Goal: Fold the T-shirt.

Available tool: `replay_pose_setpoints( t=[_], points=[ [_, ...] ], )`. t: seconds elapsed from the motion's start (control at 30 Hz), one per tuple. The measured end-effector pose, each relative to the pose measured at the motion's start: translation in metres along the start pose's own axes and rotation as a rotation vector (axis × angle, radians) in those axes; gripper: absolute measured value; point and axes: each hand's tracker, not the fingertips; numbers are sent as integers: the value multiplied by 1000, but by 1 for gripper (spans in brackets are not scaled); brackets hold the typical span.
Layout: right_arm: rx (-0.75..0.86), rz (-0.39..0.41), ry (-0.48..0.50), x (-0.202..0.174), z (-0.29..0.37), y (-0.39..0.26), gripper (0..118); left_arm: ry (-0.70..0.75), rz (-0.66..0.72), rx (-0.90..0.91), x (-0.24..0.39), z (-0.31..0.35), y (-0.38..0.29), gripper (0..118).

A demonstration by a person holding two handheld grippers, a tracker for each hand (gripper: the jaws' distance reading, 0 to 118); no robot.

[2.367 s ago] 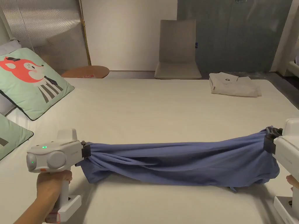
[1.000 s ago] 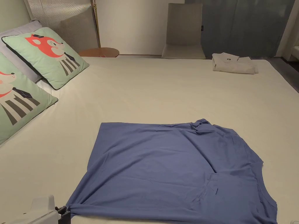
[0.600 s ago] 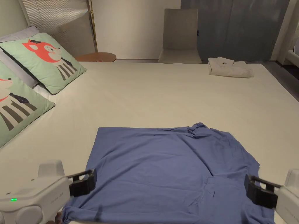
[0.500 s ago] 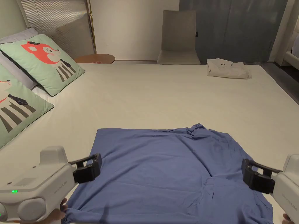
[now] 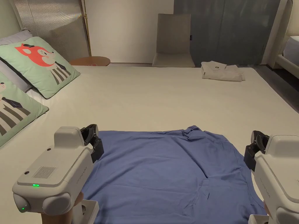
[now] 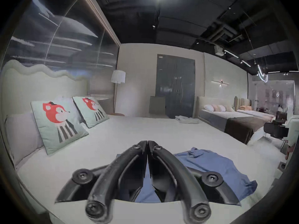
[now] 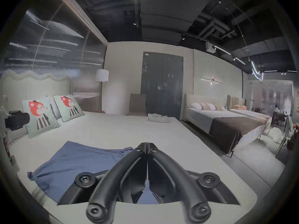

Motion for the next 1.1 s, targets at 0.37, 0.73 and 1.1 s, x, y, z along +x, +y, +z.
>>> replay_pose_setpoints(
  t=[0.37, 0.73, 1.1],
  points=[
    [-18, -19, 10, 2, -6, -12, 1, 39, -42, -224, -26, -5, -19, 0],
    [-69, -26, 36, -4, -11, -28, 1, 138, 39, -584, -89, 15, -84, 42],
    [-108, -24, 54, -9, -12, -35, 1, 191, 62, -742, -113, 18, -148, 35]
  ],
)
